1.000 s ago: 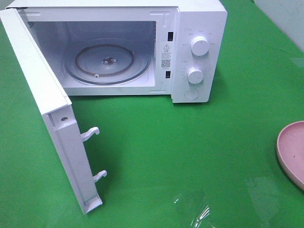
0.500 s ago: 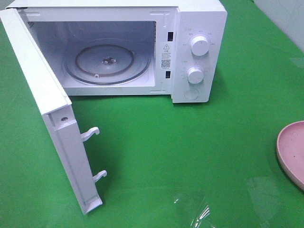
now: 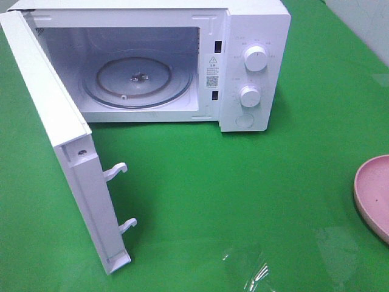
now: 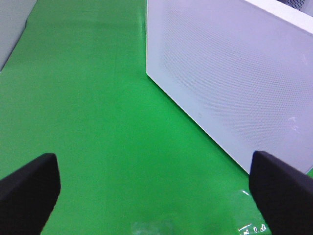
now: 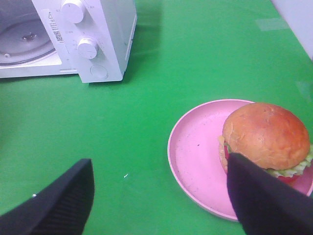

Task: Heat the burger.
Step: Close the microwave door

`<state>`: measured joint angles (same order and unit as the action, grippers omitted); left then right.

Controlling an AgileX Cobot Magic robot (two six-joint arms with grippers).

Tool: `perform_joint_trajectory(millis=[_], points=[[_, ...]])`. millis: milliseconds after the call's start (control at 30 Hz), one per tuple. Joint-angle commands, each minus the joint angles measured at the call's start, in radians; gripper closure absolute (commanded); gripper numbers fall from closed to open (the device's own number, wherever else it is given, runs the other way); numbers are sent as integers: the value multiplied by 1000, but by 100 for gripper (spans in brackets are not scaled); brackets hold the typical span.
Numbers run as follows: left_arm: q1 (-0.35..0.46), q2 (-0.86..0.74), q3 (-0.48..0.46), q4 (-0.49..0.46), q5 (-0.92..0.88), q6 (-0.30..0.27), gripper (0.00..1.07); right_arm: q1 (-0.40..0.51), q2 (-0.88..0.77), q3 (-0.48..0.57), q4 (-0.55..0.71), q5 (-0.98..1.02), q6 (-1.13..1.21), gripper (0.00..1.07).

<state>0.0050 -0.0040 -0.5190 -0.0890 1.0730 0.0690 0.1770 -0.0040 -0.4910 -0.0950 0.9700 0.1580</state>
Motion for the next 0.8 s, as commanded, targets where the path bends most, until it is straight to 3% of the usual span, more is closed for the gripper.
perform_joint_trajectory(millis=[33, 600, 700, 800], points=[[2, -5, 1, -7, -3, -5, 10, -8, -26, 1, 3, -7, -16, 34], [2, -5, 1, -7, -3, -5, 10, -11, -26, 1, 3, -7, -15, 34], [2, -5, 1, -7, -3, -5, 10, -87, -26, 1, 4, -7, -15, 34], [2, -5, 1, -7, -3, -5, 10, -106, -27, 1, 4, -7, -15, 34]])
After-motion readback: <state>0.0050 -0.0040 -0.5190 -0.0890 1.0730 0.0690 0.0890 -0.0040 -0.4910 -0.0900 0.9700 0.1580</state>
